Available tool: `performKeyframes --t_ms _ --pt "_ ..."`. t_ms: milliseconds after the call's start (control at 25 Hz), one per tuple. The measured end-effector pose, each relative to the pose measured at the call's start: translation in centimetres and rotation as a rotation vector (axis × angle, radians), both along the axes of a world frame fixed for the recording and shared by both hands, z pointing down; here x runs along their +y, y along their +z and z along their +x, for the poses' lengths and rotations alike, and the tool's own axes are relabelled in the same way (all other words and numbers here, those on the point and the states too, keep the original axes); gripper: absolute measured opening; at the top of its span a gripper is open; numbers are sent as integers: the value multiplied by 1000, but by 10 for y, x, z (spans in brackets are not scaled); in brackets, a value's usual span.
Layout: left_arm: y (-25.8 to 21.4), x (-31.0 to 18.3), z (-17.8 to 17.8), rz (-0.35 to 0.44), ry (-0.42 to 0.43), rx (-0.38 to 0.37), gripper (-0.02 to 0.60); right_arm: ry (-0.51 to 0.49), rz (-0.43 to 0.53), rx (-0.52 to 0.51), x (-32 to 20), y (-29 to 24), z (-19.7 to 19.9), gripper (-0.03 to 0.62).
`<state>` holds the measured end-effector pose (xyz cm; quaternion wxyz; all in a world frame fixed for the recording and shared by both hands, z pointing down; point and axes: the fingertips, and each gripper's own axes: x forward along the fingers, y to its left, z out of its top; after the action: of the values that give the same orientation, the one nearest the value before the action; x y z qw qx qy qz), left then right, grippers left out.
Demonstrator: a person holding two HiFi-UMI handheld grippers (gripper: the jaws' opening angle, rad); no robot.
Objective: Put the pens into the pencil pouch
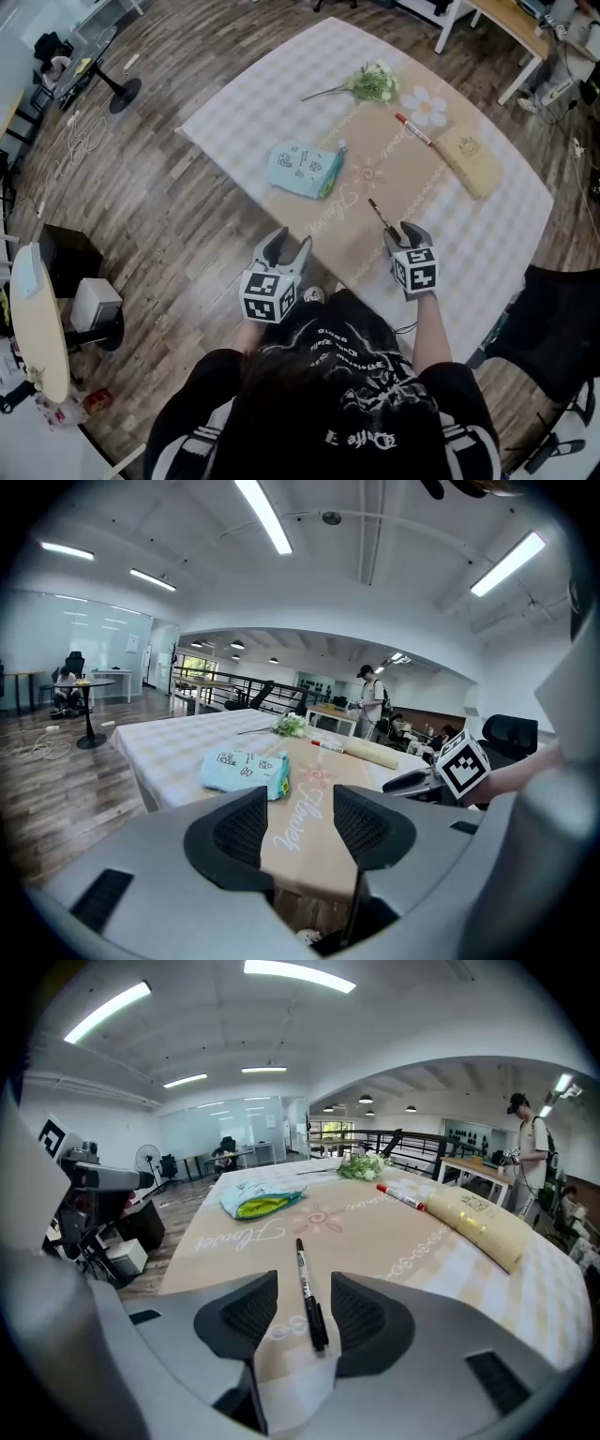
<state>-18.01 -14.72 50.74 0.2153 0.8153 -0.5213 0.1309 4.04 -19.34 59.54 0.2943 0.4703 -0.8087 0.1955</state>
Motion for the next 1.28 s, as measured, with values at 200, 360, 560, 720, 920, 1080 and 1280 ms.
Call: performKeyframes --t_ms 200,360,560,720,920,1080,1280 --pt "0 0 -4 17 -54 -17 230 -62 -65 13 -6 24 4 186" --pt "-1 -2 -7 1 -88 -3 224 -70 -106 37 -8 39 7 186" --pt "4 -1 -9 -25 -126 33 224 -82 -104 29 -9 42 8 195" --pt "5 -3 -1 -23 -110 26 224 -60 -94 35 -11 42 15 133" --pt "1 -5 3 -16 -103 21 224 -63 -87 53 -11 42 18 69" --pt "-2 -8 8 -3 -88 3 224 -65 -80 61 -10 40 20 66" --pt "-1 -20 14 1 -40 -27 224 -41 -51 54 0 27 23 66"
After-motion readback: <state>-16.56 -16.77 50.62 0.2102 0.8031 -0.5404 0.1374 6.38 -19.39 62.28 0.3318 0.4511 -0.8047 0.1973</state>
